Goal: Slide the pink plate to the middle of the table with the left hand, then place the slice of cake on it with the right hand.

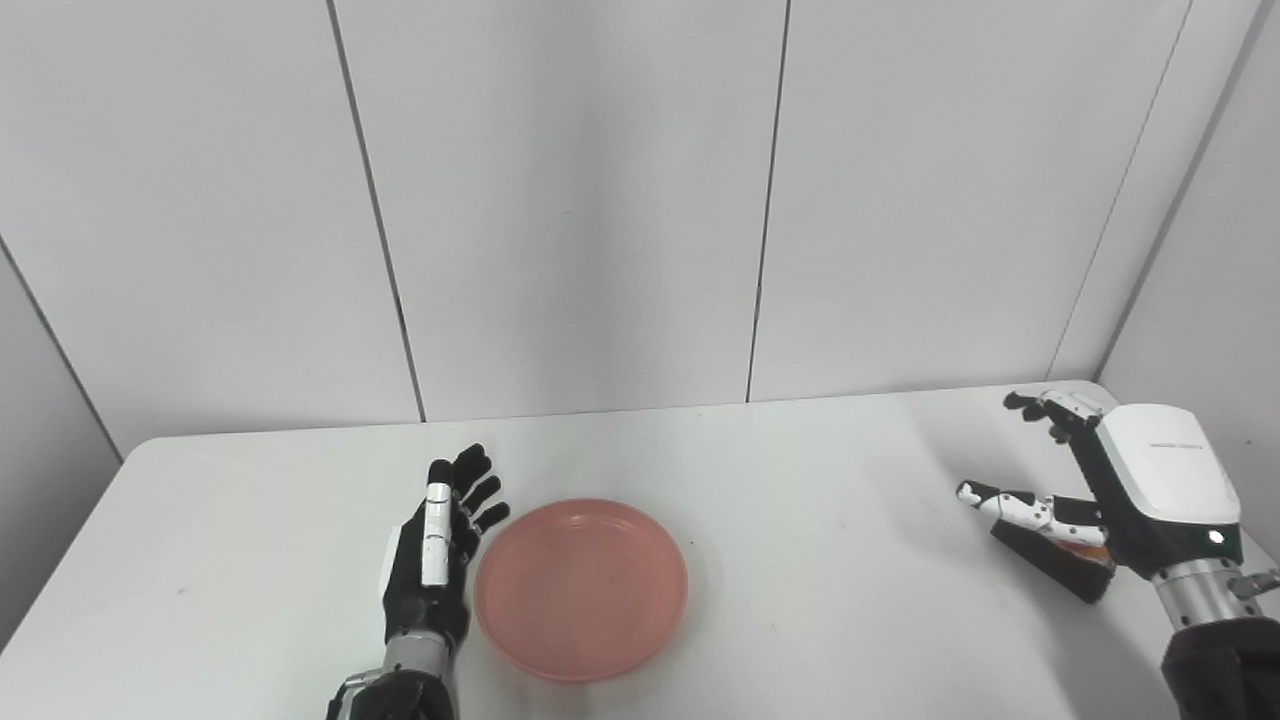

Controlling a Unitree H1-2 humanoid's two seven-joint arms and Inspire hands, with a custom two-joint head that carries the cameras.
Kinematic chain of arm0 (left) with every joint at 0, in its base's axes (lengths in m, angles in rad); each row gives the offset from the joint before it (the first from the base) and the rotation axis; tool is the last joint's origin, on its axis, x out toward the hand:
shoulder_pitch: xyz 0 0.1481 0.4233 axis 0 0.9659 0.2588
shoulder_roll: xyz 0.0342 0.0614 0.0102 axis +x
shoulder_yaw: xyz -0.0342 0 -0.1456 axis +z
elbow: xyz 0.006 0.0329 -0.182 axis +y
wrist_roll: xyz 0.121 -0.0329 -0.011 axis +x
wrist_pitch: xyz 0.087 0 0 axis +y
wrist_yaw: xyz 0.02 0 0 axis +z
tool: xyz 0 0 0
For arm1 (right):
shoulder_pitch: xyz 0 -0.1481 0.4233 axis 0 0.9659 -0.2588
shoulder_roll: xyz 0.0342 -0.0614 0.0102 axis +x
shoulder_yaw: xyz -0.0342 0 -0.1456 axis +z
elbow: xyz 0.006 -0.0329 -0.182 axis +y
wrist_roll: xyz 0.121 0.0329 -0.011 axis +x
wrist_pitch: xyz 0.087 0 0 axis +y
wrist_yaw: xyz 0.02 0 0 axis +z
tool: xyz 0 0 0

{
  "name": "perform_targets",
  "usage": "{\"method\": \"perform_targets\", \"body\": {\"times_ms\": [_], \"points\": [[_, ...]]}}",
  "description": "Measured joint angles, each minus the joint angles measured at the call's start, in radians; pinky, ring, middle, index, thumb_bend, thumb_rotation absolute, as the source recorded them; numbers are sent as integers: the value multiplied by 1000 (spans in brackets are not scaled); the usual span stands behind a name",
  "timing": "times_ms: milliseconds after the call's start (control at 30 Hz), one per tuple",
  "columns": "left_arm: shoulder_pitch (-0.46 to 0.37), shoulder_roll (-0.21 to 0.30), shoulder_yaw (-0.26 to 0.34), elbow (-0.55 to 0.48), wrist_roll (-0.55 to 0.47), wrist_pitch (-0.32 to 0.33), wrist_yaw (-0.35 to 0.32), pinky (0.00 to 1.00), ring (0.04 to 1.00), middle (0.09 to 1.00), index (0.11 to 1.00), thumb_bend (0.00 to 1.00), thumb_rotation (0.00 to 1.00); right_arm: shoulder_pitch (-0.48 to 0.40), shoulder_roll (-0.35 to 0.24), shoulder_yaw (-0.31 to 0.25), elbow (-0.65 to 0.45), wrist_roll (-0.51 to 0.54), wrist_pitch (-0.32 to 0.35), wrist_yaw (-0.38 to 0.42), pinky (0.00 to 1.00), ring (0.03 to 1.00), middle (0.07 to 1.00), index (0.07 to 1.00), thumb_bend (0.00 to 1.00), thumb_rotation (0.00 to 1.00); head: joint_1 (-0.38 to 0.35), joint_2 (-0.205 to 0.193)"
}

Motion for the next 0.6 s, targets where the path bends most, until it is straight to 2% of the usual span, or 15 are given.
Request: {"method": "perform_targets", "body": {"times_ms": [133,267,367,600], "points": [[4,0,0,-11,-1,12,-1,793,862,880,803,733,904,-5,-26,34,67,-38,26,30,474,572,669,715,811,838,2,-2],[6,-2,0,-18,-13,20,-3,808,864,883,804,728,898,-30,-45,58,198,-43,49,30,525,632,703,710,807,812,5,0],[10,-2,-3,-25,-12,21,-3,790,859,880,808,732,902,-36,-53,72,269,-39,57,22,536,642,708,708,788,796,11,2],[16,2,-6,-31,-10,23,-1,776,854,874,815,733,905,-66,-54,119,404,-29,66,-51,516,626,696,708,766,775,15,3]]}}
